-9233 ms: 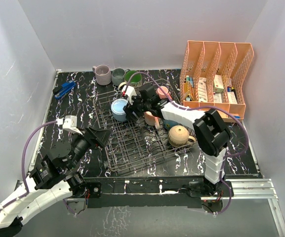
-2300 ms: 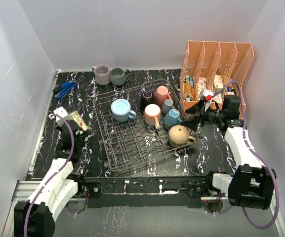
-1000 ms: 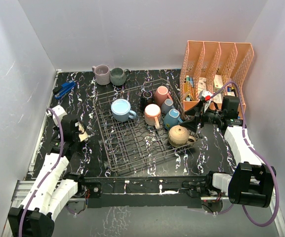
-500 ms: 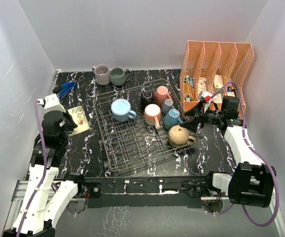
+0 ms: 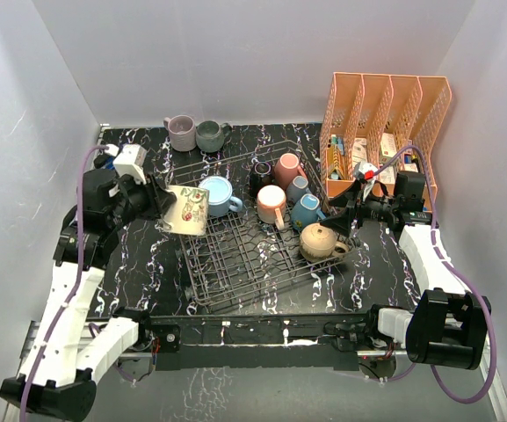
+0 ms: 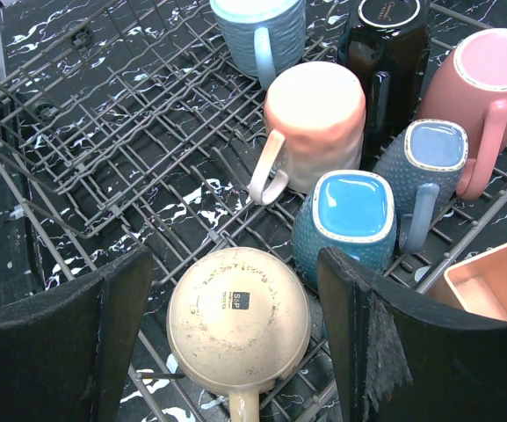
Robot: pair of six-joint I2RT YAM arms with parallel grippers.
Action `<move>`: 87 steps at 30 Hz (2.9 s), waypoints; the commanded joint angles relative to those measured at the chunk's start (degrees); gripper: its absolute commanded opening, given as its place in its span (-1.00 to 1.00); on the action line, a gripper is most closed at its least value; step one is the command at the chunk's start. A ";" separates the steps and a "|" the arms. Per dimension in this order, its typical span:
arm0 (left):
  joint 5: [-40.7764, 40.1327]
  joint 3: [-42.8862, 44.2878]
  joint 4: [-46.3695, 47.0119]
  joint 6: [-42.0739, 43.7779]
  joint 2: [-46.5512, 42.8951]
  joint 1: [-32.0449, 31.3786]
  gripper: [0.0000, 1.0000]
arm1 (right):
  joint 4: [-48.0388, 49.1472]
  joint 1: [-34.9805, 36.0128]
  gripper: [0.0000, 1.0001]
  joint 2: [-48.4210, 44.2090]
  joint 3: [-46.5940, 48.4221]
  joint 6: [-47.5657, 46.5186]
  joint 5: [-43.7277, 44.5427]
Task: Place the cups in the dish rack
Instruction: Place the cup on the dish rack.
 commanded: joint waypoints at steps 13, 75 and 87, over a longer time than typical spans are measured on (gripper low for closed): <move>5.52 6.22 -1.09 9.54 11.04 -14.40 -1.00 | 1.98 -0.17 0.54 -0.26 1.02 0.08 -1.74; 6.53 -1.68 10.48 9.30 25.15 -25.20 -0.16 | -15.80 21.17 0.53 5.54 12.07 -20.81 8.86; 5.89 -14.41 20.21 4.57 15.74 -25.20 -0.18 | -13.55 37.02 1.00 17.17 26.13 -33.55 8.39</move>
